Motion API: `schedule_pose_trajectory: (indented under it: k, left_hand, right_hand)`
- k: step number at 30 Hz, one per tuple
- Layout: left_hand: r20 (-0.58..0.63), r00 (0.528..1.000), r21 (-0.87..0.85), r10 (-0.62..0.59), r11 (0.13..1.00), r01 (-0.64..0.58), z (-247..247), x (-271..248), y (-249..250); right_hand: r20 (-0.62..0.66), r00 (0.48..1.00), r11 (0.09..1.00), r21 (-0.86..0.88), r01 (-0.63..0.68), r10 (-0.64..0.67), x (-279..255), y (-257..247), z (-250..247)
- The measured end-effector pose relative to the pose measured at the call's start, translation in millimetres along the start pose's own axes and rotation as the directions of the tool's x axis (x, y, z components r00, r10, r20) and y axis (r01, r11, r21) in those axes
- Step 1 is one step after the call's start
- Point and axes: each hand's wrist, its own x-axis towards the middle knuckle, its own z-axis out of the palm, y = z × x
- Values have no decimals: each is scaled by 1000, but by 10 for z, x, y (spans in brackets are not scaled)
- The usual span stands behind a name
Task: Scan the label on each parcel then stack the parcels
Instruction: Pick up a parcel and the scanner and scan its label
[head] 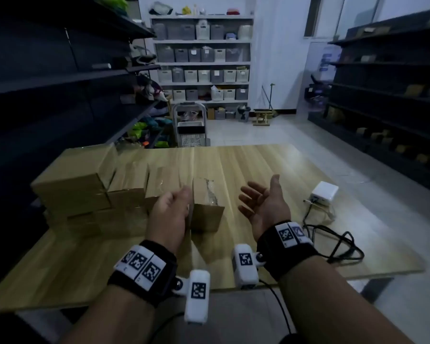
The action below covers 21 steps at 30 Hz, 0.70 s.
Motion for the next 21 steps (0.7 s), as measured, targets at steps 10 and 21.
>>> schedule_pose_trajectory:
  k: [10,21]
  left_hand:
    - [100,994,100,-42,994,32,239,229,-94]
    - [65,997,97,-47,994,41,303,328,-333]
  right_hand:
    - [42,995,996,0,-90,90,253,144,-4]
    - [165,964,977,-67,-201,210,317,327,-97]
